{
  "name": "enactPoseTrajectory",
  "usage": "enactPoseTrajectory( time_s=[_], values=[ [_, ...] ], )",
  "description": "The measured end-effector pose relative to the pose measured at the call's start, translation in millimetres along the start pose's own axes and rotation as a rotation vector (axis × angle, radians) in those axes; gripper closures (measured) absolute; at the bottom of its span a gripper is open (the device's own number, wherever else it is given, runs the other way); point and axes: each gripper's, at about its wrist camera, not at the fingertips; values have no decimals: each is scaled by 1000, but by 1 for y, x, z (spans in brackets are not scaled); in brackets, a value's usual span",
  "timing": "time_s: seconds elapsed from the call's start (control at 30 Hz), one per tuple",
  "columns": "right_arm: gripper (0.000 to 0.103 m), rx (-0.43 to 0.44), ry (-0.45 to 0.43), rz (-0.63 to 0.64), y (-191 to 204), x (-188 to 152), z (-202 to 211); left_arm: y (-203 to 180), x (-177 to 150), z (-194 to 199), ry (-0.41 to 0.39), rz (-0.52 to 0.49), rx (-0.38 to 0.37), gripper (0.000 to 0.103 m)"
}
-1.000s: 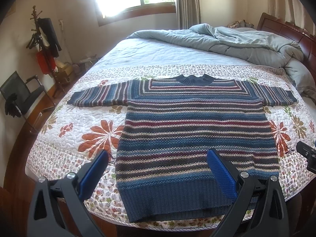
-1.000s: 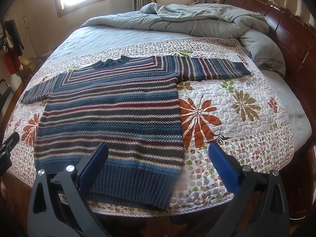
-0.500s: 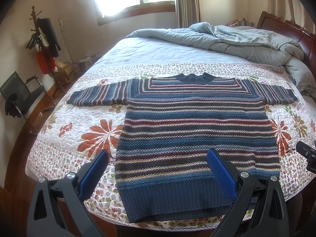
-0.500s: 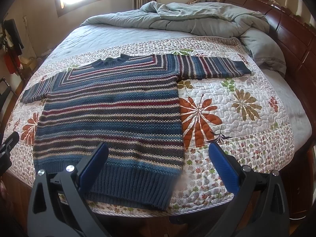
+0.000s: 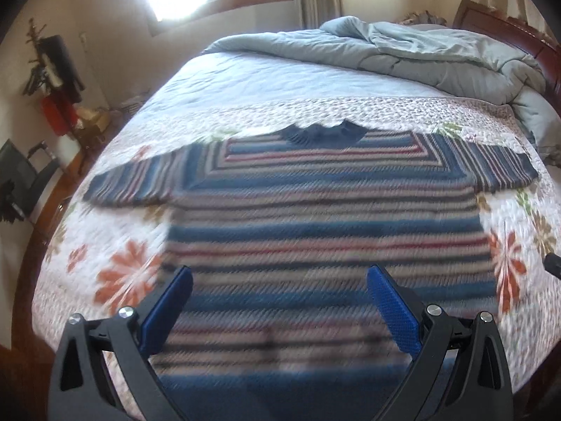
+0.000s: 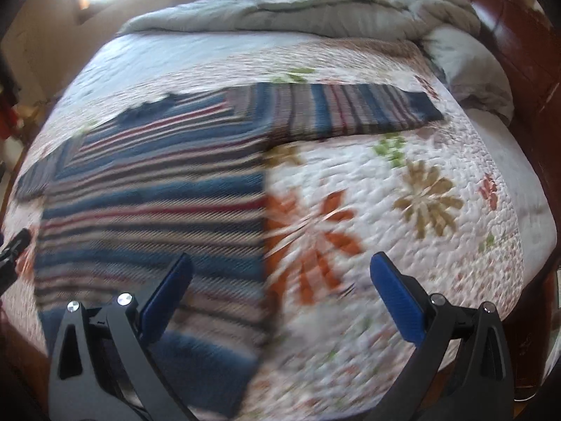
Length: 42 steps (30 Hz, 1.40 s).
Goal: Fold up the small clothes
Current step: 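Lower the right tool onto a sweater sleeve cuff and close it, then carry the held sleeve across the sweater body and open the right tool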
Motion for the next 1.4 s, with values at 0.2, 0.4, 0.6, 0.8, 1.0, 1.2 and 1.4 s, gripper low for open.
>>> enactPoseTrajectory(
  time_s=[0.2, 0.4, 0.6, 0.8, 1.0, 1.2, 1.4],
  values=[
    [2, -198, 50, -77, -86, 108, -82, -80, 94, -63, 12, -25, -65, 4],
    [2, -171, 146, -210, -157, 188, -162, -173, 156, -136, 90, -53, -155, 4],
    [3, -108, 231, -342, -205, 227, -223, -207, 173, -164, 97, -50, -182, 4],
    [2, -62, 232, -381, -220, 239, -249, -198, 171, -173, 77, -74, -144, 4],
    [85, -19, 173, -368, -208, 253, -237, -175, 166, -183, 99, -48, -120, 4],
    [91, 12, 31, -204, -140, 252, -177, -133, 158, -178, 96, -20, -84, 4],
    [91, 166, -70, 93, -3, 231, -119, -62, 140, -165, 93, 59, -29, 4]
  ],
)
Point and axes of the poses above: each gripper's, at about its wrist camera, not at the fingertips, and z roughly against the way its jaws point, y to its left, x to its top, and after that the axes turned 10 degrees about -z, right-handed
